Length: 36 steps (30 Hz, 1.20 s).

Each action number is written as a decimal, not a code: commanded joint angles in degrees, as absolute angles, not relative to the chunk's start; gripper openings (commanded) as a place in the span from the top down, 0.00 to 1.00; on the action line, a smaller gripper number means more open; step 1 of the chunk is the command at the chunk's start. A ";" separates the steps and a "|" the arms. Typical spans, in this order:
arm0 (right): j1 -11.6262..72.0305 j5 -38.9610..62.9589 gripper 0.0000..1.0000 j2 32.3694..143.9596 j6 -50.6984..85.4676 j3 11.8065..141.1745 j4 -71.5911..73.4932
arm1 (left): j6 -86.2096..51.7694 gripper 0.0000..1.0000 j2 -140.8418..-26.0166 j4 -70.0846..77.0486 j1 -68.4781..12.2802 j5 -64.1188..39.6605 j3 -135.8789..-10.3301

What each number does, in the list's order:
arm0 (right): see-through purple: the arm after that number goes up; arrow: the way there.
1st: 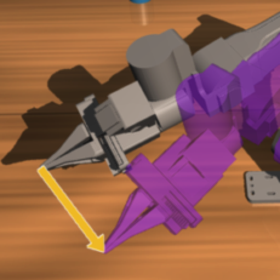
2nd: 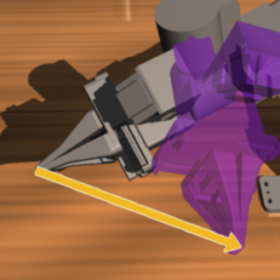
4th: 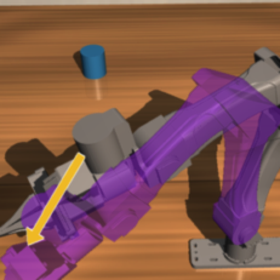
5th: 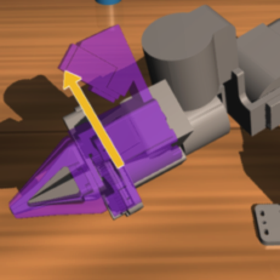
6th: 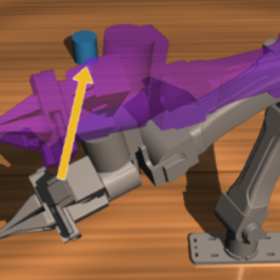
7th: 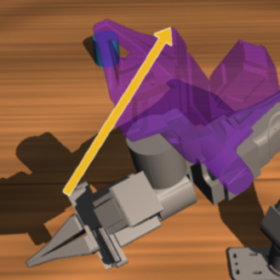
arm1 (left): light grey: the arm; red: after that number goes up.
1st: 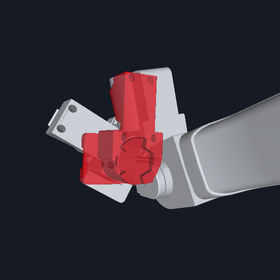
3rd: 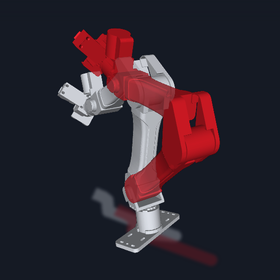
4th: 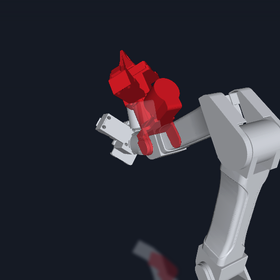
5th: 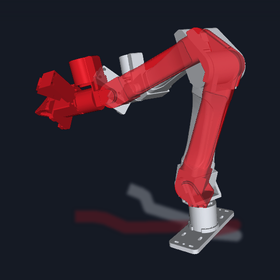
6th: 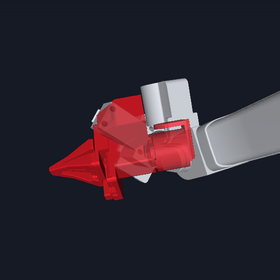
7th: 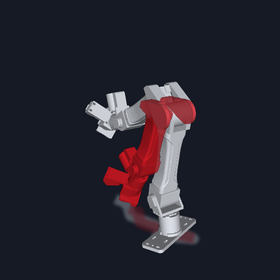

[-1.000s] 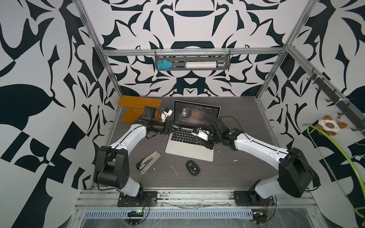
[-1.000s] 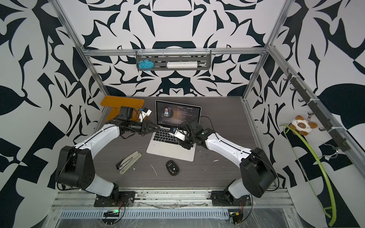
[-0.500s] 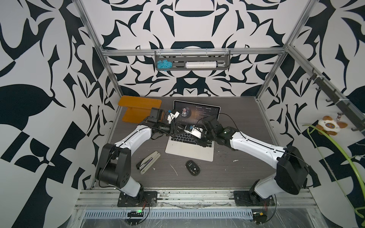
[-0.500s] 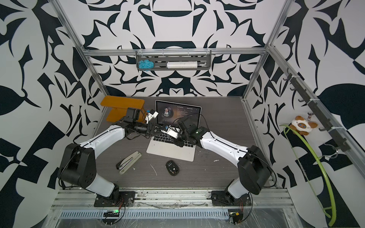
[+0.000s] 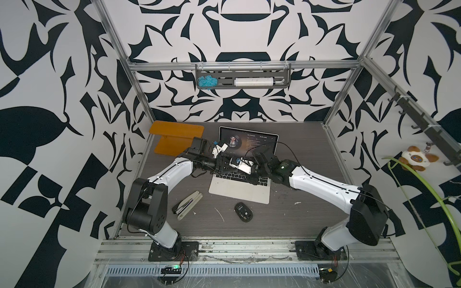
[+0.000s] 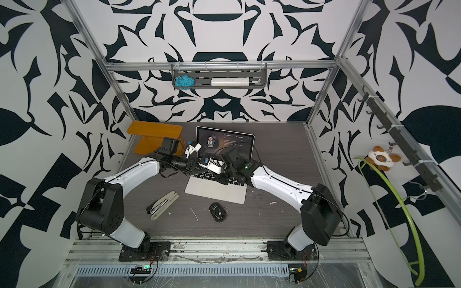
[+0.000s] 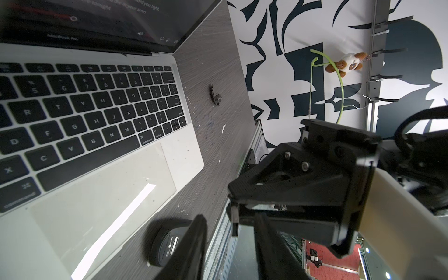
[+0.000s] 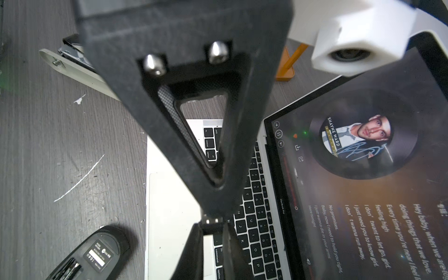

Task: Remove the wireless mouse receiver from the laptop
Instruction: Adjust the USB plug.

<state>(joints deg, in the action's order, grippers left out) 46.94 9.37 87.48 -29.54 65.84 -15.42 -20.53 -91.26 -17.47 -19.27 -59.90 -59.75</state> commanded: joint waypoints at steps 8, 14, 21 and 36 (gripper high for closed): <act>47.40 9.31 1.00 86.85 -29.90 68.12 -14.34 | -17.40 0.69 -92.36 -20.04 -20.04 -62.40 -61.01; 47.70 9.34 1.00 87.10 -30.06 68.03 -14.32 | -17.08 0.75 -92.99 -20.68 -20.04 -62.97 -61.89; 47.73 9.18 1.00 87.12 -30.23 67.94 -14.41 | -16.59 0.89 -93.42 -21.39 -20.04 -63.54 -62.28; 41.52 12.69 0.49 78.59 -20.14 61.14 -6.18 | -16.88 1.00 -91.25 -21.01 -20.04 -63.40 -63.44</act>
<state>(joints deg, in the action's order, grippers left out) 45.52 9.56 84.07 -26.44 62.52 -12.16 -17.08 -92.92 -20.71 -19.90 -62.85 -61.47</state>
